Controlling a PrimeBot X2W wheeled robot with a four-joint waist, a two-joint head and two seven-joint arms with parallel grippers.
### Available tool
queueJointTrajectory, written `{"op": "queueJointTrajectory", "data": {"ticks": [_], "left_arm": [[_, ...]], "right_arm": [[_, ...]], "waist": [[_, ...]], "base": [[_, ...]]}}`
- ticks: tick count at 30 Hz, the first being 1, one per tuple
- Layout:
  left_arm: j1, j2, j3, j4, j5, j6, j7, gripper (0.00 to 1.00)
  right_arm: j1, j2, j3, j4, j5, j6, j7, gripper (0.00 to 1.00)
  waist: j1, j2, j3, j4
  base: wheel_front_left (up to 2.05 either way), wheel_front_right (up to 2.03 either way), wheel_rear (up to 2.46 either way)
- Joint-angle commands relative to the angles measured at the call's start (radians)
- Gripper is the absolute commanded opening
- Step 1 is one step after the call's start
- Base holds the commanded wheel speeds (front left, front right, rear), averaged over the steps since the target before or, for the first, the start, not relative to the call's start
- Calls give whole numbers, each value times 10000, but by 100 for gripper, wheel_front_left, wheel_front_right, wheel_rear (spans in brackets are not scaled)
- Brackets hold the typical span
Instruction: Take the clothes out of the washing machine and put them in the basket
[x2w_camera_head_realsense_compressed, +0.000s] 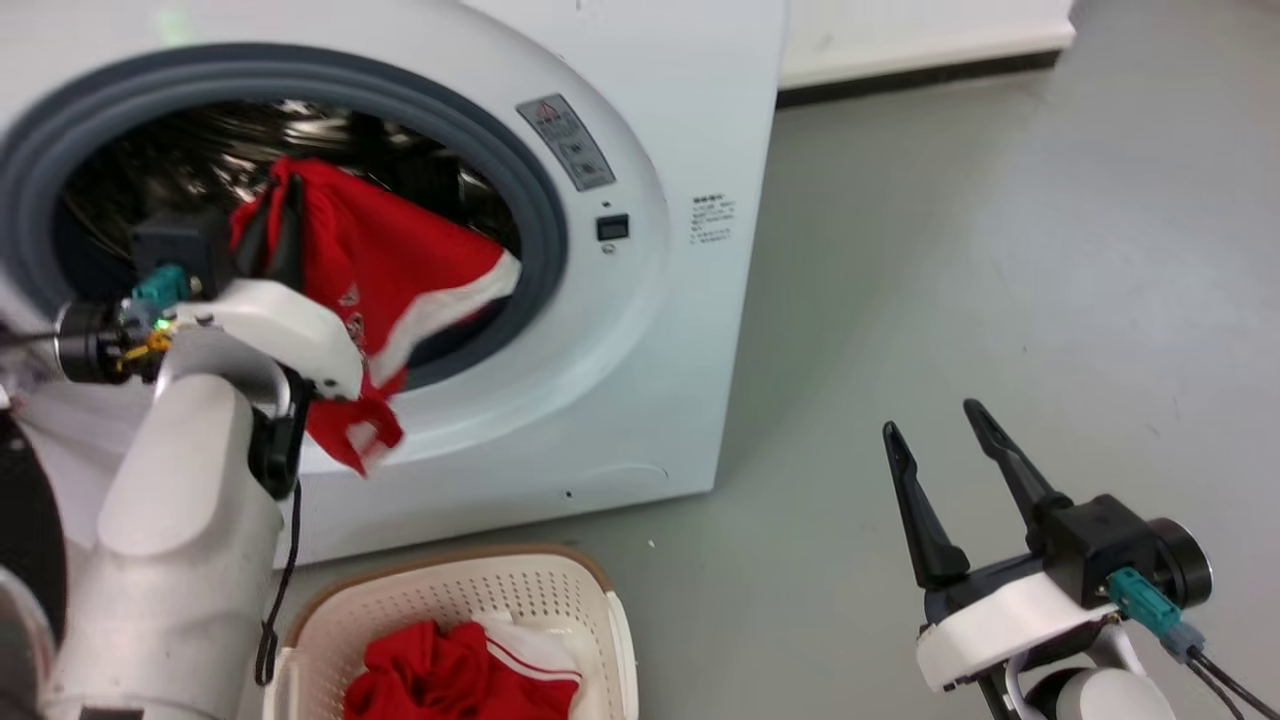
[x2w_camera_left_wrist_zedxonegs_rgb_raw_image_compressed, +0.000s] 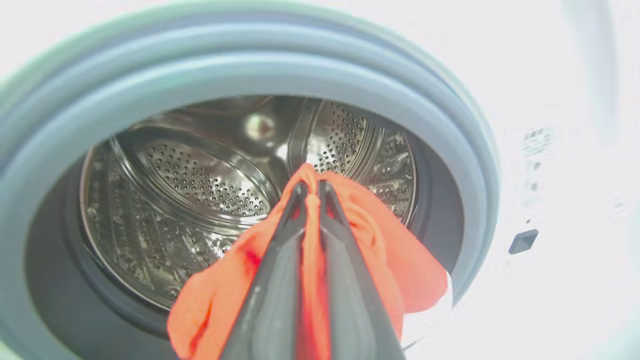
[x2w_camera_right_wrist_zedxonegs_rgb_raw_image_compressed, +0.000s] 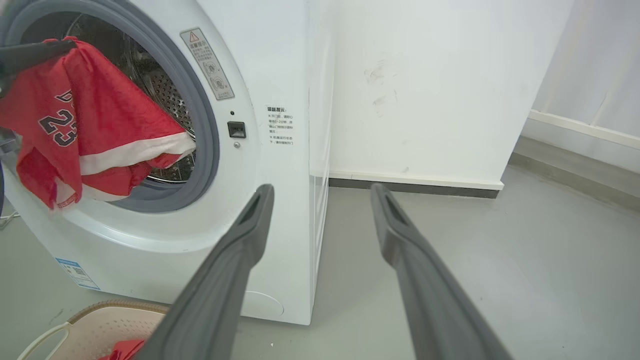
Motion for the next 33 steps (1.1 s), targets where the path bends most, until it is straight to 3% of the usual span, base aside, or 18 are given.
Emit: {"op": "queueJointTrajectory", "data": {"ticks": [1,10,24,28,33], "left_arm": [[355,-29,41,-238,8,-23,-69,0],[2213,-230,101,-2812,-145,74,-58,0],[5999,-267,-356,-7882,-367,1056,1807,0],[6999,-528,-652,-8095,-690,1118,2252,0],[7767,-974,-1054,-7179,-1075,1072,2446,0]], "right_arm": [[212,14,-27,-79,-63,-9,68,100],[907,14,-159,-495,-130,-10,412,100],[1301,14,-72,-858,-227,-9,658,100],[1236,14,-32,-901,-130,-10,636,100],[927,14,15,-937,-103,-9,547,100]], "waist": [[3,0,-540,384],[3,0,-1318,780],[3,0,-1528,935],[3,0,-1288,917],[3,0,-704,869]], "base": [[0,0,0],[0,0,0],[0,0,0],[0,0,0],[0,0,0]]}}
